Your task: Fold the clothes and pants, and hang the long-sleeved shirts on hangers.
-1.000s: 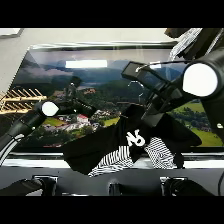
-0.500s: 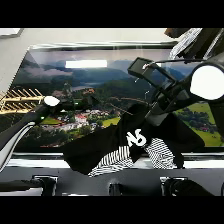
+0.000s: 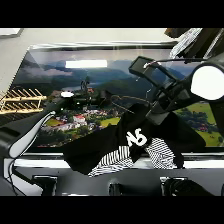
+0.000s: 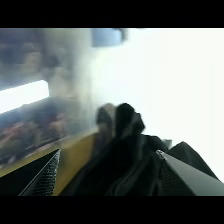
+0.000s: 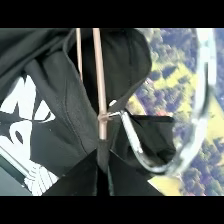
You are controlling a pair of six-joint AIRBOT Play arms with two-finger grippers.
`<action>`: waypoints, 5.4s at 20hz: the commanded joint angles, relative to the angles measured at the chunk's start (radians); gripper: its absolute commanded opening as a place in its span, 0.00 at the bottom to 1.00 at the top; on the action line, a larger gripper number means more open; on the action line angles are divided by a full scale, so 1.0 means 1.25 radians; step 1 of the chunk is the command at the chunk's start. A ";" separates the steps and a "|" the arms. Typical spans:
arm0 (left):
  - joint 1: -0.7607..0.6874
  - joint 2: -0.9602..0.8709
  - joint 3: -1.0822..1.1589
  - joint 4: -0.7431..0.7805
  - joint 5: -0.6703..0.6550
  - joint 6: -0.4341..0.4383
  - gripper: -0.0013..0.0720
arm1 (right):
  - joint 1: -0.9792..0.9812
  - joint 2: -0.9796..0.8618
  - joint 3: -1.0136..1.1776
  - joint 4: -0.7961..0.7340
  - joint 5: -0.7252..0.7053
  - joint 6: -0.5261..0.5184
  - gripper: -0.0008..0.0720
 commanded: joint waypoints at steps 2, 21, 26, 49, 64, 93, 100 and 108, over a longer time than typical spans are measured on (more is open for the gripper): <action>-0.021 -0.082 0.107 -0.032 -0.126 0.014 0.93 | 0.001 0.000 0.000 0.009 -0.006 -0.002 0.05; 0.099 -0.169 0.175 -0.103 -0.148 -0.056 0.83 | 0.001 0.000 0.000 0.012 -0.005 -0.006 0.05; 0.066 -0.230 0.414 0.203 -0.228 -0.229 0.83 | 0.002 0.000 0.000 0.012 -0.008 -0.005 0.05; -0.136 -0.243 0.571 0.359 -0.299 -0.346 0.83 | 0.002 -0.004 -0.004 0.018 -0.008 -0.005 0.05; -0.148 -0.269 0.571 0.364 -0.310 -0.304 0.05 | 0.002 -0.004 -0.004 0.011 -0.007 -0.005 0.05; -0.024 -0.231 0.571 0.435 -0.338 -0.388 0.05 | 0.002 0.044 -0.003 -0.173 -0.014 0.125 0.05; -0.024 -0.232 0.571 0.434 -0.319 -0.403 0.05 | 0.002 0.078 -0.003 -0.158 -0.069 0.139 0.05; -0.023 -0.230 0.571 0.431 -0.311 -0.412 0.05 | 0.002 0.087 -0.003 -0.157 -0.067 0.165 0.05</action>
